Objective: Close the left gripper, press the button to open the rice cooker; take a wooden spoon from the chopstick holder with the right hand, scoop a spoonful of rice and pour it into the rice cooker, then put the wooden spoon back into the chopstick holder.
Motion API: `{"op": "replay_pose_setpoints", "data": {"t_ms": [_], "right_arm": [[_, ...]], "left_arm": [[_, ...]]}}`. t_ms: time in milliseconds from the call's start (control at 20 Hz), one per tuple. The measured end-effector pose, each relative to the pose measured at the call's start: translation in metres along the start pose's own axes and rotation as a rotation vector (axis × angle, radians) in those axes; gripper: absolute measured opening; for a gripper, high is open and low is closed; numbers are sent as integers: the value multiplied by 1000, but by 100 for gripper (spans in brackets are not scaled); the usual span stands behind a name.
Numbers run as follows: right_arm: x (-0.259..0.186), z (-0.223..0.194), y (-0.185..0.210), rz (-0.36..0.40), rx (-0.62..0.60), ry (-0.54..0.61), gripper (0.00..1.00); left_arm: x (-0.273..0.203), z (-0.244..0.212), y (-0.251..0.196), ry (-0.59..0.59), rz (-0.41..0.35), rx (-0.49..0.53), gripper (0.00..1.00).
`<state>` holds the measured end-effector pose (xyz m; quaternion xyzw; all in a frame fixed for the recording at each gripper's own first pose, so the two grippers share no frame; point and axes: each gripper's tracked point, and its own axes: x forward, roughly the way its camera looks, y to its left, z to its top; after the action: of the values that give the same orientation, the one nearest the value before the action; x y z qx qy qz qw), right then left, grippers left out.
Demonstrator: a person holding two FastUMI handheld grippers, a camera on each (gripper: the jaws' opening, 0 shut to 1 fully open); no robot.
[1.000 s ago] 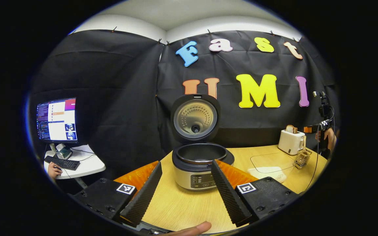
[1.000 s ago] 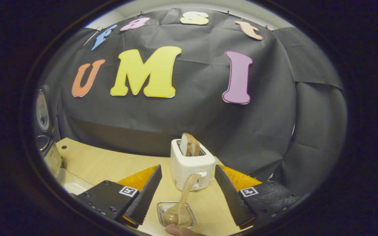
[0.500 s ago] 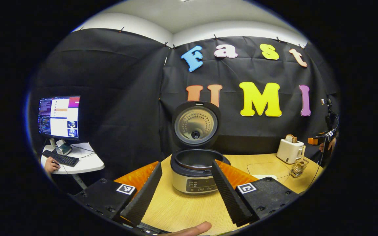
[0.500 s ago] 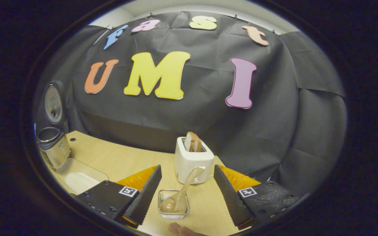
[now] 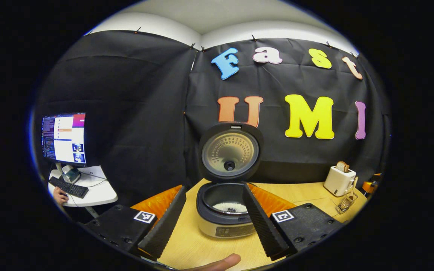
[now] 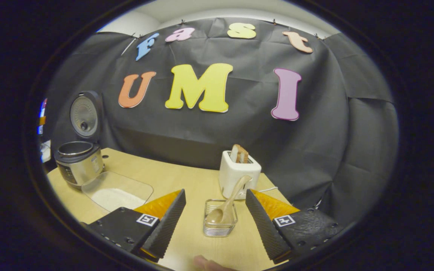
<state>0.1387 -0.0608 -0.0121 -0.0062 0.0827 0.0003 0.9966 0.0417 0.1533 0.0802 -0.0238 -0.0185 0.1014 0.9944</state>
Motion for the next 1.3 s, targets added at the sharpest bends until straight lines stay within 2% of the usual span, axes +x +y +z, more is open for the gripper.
{"op": "replay_pose_setpoints", "data": {"t_ms": [200,250,300,350,450,500,550,700,900,1150,1200,1300], "right_arm": [[-16,-1,12,31,23,-33,98],[-19,0,13,38,42,-45,95],[-23,3,14,44,64,-56,98],[-25,3,16,56,80,-59,95],[-30,4,18,74,71,-67,98],[-32,5,14,65,58,-76,95],[-35,6,9,52,50,-89,97],[-37,8,0,29,73,-120,95],[-35,5,-9,-5,82,-113,97],[-37,-2,-5,-3,115,-119,96],[-38,-3,-6,-3,124,-122,97],[-37,-7,-8,-2,137,-116,95]], "left_arm": [[41,34,-14,-32,4,27,96],[52,44,-18,-38,7,32,96],[65,52,-22,-40,2,25,96],[77,59,-27,-40,-4,14,96],[102,76,-31,-46,-1,-5,96],[112,86,-31,-55,7,-4,96],[123,99,-31,-71,9,0,96],[148,135,-28,-114,24,-14,96],[186,170,-31,-135,25,-15,96],[237,164,-47,-72,5,-4,96],[244,155,-48,-45,11,-4,100],[253,138,-55,17,10,14,96]]}}
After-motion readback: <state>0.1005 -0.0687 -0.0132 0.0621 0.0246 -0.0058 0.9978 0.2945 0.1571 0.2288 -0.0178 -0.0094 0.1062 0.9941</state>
